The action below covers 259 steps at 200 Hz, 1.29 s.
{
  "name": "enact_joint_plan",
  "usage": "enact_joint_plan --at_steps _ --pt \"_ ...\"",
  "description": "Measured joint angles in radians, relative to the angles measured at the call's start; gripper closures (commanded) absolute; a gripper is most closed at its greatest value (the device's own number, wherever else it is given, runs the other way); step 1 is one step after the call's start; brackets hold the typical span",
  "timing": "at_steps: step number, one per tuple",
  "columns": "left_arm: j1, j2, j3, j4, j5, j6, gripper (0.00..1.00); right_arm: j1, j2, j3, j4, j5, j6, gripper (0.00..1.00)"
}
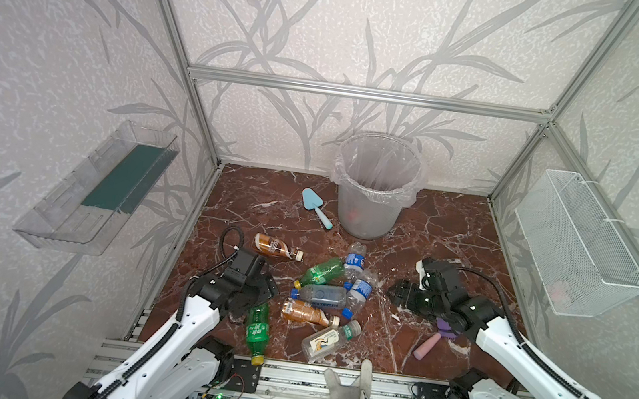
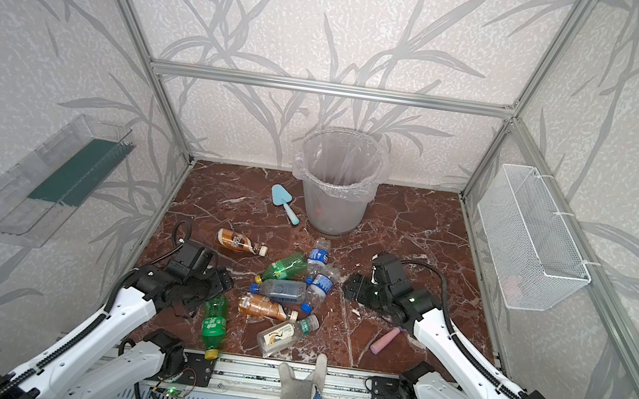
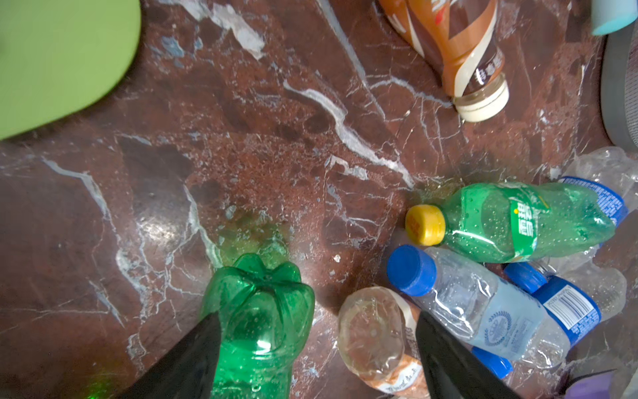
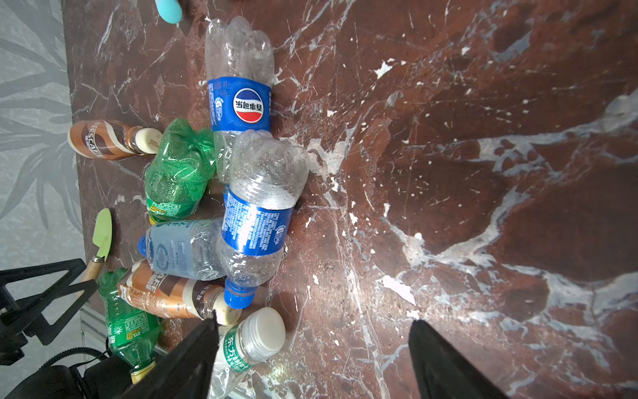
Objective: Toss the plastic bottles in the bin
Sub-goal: 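Lower the left gripper onto the crumpled green bottle and grasp it, then lift the green bottle off the pile with the left gripper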
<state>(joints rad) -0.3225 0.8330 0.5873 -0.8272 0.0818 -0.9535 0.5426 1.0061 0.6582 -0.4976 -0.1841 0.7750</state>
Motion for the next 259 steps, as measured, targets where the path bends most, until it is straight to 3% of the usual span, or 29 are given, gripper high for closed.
enact_joint_plan --at_steps 115,192,259 --pt "-0.159 0.054 -0.059 -0.061 0.002 -0.09 0.13 0.0 0.007 -0.018 0.019 0.0 0.005 0.13" --pt "-0.24 0.027 -0.105 -0.063 0.003 -0.155 0.22 0.0 0.013 -0.021 0.024 0.0 0.007 0.14" --pt "-0.253 0.036 -0.134 -0.046 0.007 -0.177 0.32 0.0 0.022 -0.021 0.031 0.0 0.007 0.15"
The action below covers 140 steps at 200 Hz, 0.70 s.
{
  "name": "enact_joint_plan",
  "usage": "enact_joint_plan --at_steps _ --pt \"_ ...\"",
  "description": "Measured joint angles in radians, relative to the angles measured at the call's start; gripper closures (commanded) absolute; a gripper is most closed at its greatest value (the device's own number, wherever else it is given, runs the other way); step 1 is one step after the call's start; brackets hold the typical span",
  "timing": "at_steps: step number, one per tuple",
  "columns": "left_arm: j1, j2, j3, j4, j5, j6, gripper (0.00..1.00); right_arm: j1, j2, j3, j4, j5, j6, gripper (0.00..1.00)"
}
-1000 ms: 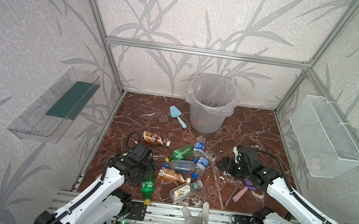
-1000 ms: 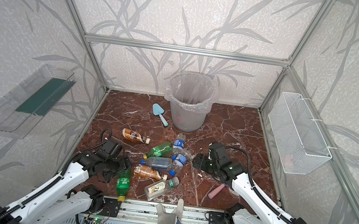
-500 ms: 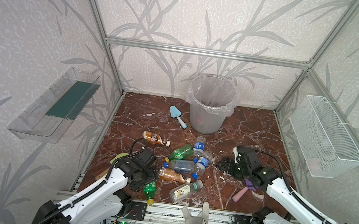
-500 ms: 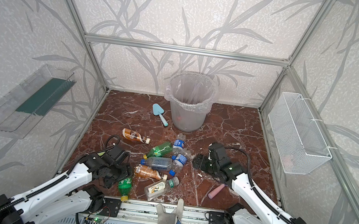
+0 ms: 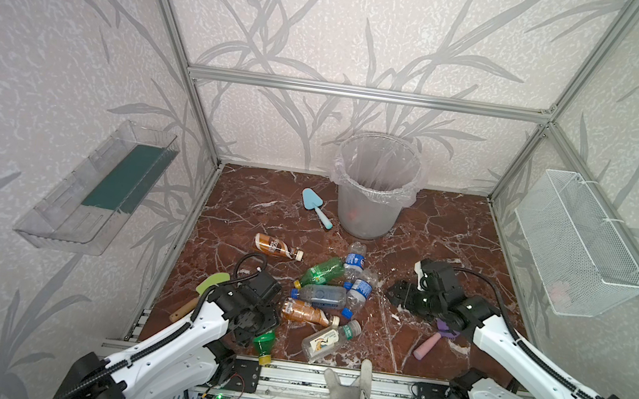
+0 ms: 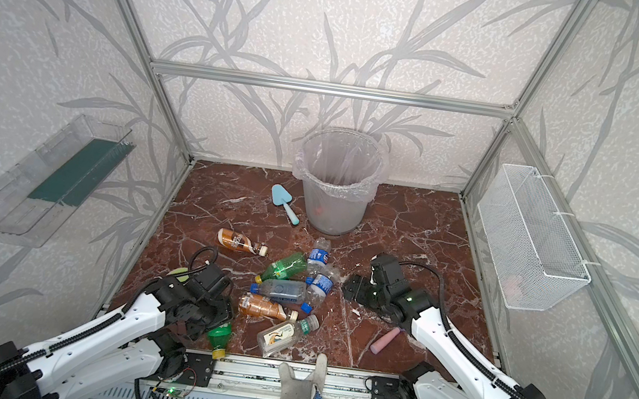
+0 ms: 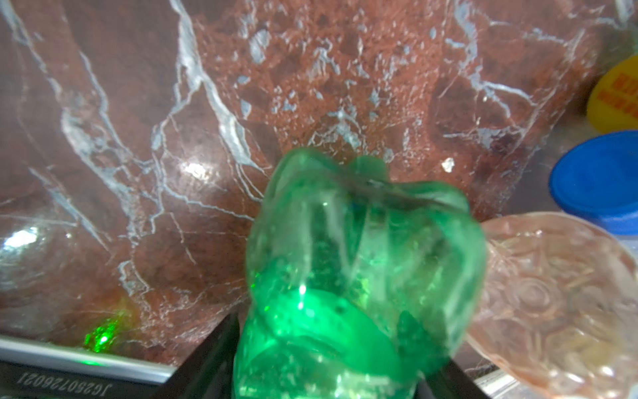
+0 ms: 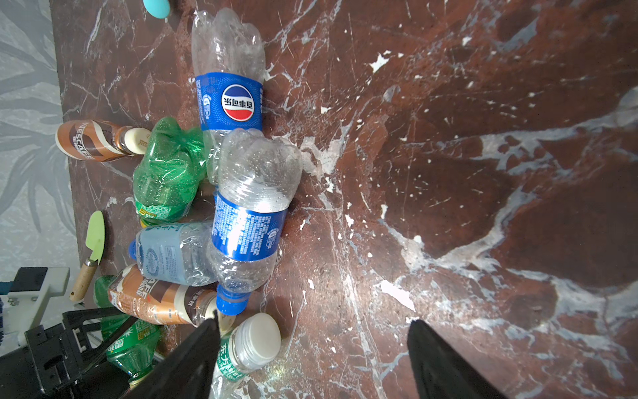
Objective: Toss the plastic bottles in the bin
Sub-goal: 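Lift the green bottle off the pile with the left gripper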
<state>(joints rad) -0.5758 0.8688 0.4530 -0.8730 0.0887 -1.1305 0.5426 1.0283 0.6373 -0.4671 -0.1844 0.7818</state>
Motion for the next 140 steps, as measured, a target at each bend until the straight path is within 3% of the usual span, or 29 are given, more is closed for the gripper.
enact_joint_plan --at_steps 59,140 --pt "-0.003 0.0 -0.004 0.023 0.004 -0.008 0.45 0.0 0.009 -0.001 0.014 -0.001 0.0 0.15" --pt "-0.003 -0.09 -0.001 0.026 -0.01 0.005 0.47 0.0 0.011 -0.006 0.014 0.0 0.0 0.16"
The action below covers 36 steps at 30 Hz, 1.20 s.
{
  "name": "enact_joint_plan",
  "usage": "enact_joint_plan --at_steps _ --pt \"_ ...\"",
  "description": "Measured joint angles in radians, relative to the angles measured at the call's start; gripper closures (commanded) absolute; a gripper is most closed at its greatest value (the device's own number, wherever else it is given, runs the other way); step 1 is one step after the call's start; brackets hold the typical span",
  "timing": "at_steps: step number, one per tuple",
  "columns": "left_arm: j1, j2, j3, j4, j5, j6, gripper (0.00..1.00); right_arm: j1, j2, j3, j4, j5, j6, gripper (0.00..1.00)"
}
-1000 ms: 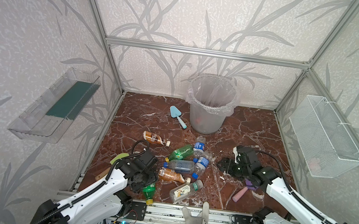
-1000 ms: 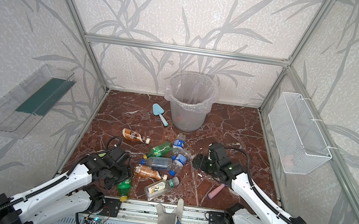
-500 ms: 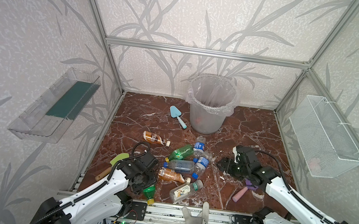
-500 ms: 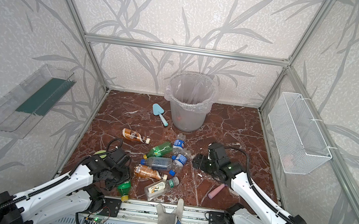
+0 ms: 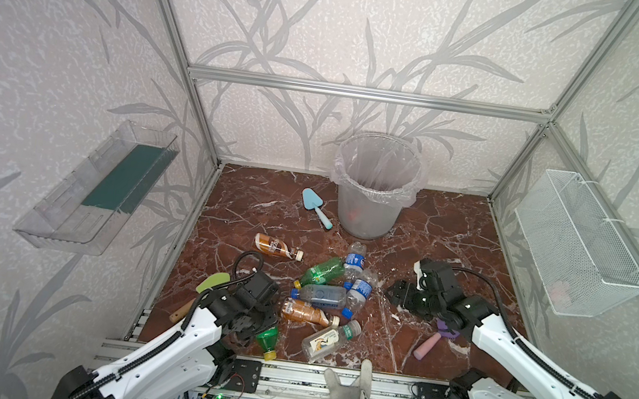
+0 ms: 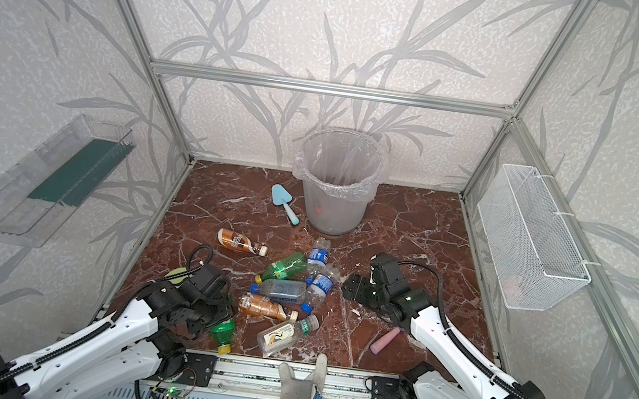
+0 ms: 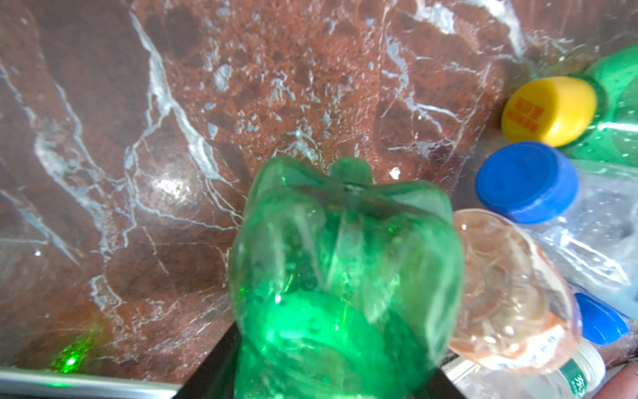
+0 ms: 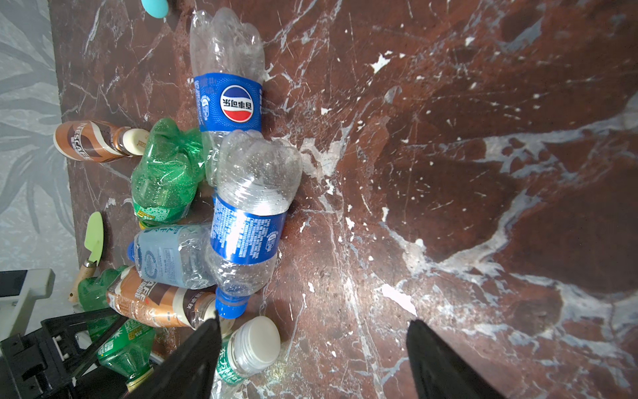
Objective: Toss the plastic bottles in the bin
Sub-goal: 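Lift the green bottle off the pile with the left gripper, then swing the left gripper over the bin and release the green bottle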
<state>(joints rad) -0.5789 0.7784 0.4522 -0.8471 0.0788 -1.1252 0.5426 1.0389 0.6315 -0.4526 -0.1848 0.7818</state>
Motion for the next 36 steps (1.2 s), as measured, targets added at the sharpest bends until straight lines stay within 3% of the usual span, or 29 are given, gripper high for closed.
enact_joint_plan --at_steps 14,22,25,28,33,35,36 --pt "0.0 -0.032 0.101 -0.027 -0.076 0.051 0.47 0.0 -0.03 -0.034 -0.001 0.0 0.006 0.16" --pt "0.01 0.179 0.372 0.029 -0.096 0.15 0.47 0.0 -0.058 -0.04 -0.01 0.004 0.011 0.17" --pt "0.026 0.337 0.607 0.053 -0.078 0.216 0.47 0.0 -0.079 -0.04 -0.023 0.009 0.014 0.17" --pt "0.042 0.587 1.041 0.068 -0.045 0.296 0.46 0.0 -0.1 -0.033 -0.049 0.015 0.016 0.17" --pt "0.069 1.018 1.895 0.015 0.029 0.387 0.11 0.0 -0.112 0.037 -0.119 0.031 0.011 0.16" --pt "0.085 1.185 2.274 -0.128 0.045 0.418 0.07 0.0 -0.125 0.057 -0.129 0.042 0.01 0.16" --pt "0.094 1.222 2.357 -0.174 0.042 0.429 0.06 0.0 -0.134 0.058 -0.129 0.045 0.011 0.16"
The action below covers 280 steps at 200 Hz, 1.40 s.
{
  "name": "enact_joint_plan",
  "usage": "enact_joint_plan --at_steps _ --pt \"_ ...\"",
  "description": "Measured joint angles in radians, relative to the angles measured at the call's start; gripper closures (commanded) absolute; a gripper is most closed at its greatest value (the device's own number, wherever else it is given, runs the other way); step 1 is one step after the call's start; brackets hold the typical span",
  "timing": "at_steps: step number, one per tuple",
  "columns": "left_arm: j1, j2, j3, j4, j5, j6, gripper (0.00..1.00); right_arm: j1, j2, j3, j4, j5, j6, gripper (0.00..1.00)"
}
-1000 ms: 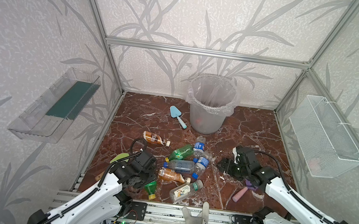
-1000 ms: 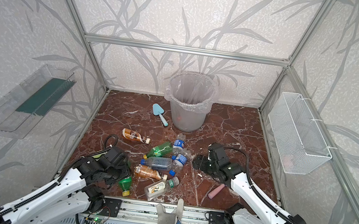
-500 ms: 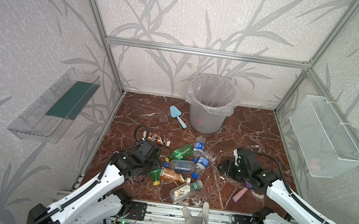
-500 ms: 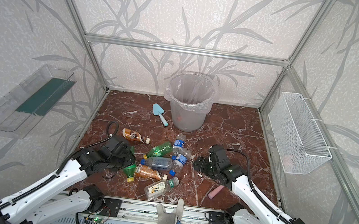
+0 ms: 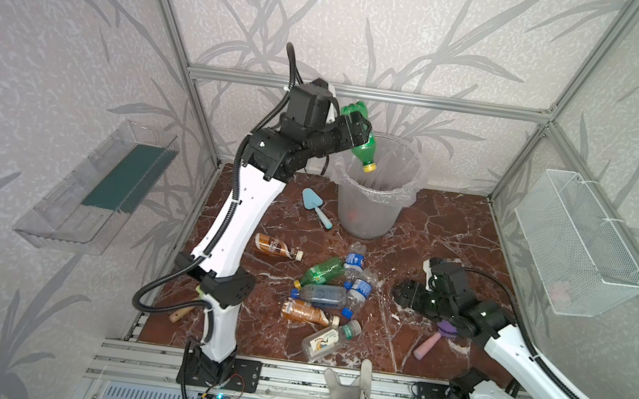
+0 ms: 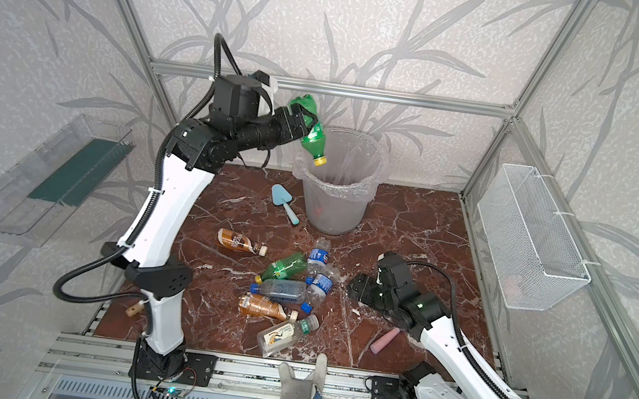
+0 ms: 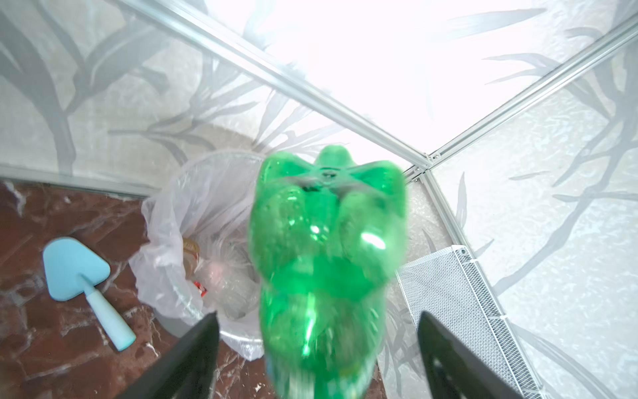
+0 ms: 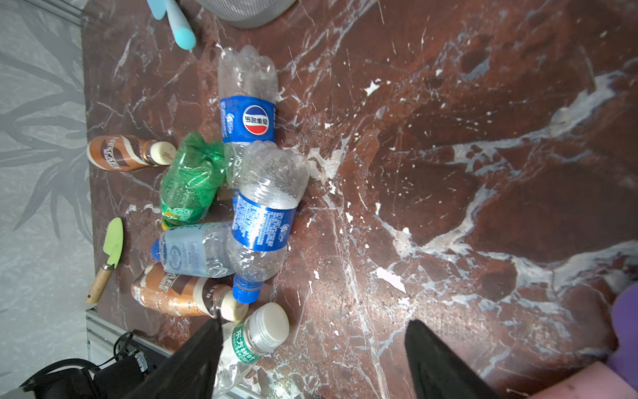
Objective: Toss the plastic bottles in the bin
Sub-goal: 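Swing the left gripper over the bin and release the green bottle, then return the left gripper to the pile while the right gripper approaches a clear blue-labelled bottle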
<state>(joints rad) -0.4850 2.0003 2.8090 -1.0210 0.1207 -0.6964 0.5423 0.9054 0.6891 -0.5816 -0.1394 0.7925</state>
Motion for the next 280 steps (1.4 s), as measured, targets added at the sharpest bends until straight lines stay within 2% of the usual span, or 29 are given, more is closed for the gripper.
enact_joint_plan --at_steps 12,21,31,49,62,91,123,170,280 --pt "0.008 -0.006 0.052 -0.112 -0.022 0.025 0.05 0.0 -0.016 -0.004 -0.008 0.001 0.002 0.16" --pt "0.012 -0.058 0.001 -0.173 -0.051 0.045 0.05 -0.001 -0.024 -0.012 -0.008 0.001 0.004 0.16" --pt "0.012 -0.16 -0.171 -0.165 -0.071 0.06 0.05 -0.001 -0.027 -0.023 -0.008 0.001 0.005 0.16" --pt "0.012 -0.486 -0.744 0.002 -0.079 0.057 0.03 -0.001 -0.023 -0.045 -0.007 0.0 0.008 0.16" --pt "0.016 -0.661 -1.027 0.05 -0.082 0.048 0.04 -0.001 -0.014 -0.056 -0.006 0.0 0.011 0.16" --pt "0.038 -0.845 -1.317 0.127 -0.108 0.022 0.04 0.001 0.009 -0.072 0.013 -0.005 0.019 0.16" --pt "0.044 -0.929 -1.551 0.199 -0.113 -0.008 0.05 0.009 0.037 -0.085 0.031 -0.021 0.028 0.16" --pt "0.054 -1.0 -1.764 0.243 -0.1 -0.045 0.06 0.057 0.064 -0.1 0.065 -0.026 0.055 0.17" --pt "0.055 -1.064 -1.943 0.298 -0.088 -0.097 0.07 0.171 0.171 -0.1 0.194 -0.001 0.161 0.19"
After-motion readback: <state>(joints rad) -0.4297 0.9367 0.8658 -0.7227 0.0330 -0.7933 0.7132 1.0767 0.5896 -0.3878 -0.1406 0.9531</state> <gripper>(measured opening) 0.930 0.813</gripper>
